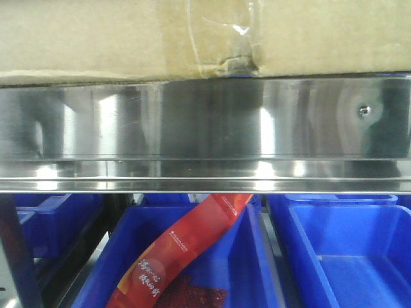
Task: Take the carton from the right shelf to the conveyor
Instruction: 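Lift the carton off the shelf with both grippers, then hold the carton with both grippers while the base turns away from the shelf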
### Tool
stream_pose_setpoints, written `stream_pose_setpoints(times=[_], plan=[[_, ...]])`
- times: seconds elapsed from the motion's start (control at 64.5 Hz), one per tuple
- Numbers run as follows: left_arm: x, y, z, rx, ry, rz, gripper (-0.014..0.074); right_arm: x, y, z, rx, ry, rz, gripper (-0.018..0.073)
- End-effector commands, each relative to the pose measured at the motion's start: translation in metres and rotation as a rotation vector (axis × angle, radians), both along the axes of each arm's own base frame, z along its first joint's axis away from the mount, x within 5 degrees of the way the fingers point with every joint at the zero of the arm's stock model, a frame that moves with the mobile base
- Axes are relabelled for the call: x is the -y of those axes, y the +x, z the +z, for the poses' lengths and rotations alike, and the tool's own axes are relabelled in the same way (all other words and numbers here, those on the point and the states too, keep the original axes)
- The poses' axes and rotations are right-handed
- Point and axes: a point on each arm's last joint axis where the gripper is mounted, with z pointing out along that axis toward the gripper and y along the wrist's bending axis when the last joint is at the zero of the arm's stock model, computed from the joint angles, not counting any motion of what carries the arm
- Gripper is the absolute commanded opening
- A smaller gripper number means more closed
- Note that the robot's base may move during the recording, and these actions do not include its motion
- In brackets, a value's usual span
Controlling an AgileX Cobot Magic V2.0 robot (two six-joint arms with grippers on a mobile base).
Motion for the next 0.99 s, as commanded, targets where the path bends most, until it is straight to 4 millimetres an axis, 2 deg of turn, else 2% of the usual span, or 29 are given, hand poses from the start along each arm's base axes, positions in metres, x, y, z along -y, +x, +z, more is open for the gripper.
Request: stream_pose_setpoints(times=[0.0,0.558,0.977], plan=[[0.001,-0.003,0.010,0.079,-0.030,-0.025,-0.0008,0.001,-0.004,0.007,0.055,0.008,0.019,-0.0070],[0.006,0.004,0.021,0.222,-0.089,-0.044,-0.0008,0.001,-0.004,0.007,0.056,0.008,0.018,-0.0070],[0.006,0.004,0.022,0.230,-0.093,-0.045,-0.0008,0.001,-0.003,0.007,0.058,0.009,0.018,-0.0070]])
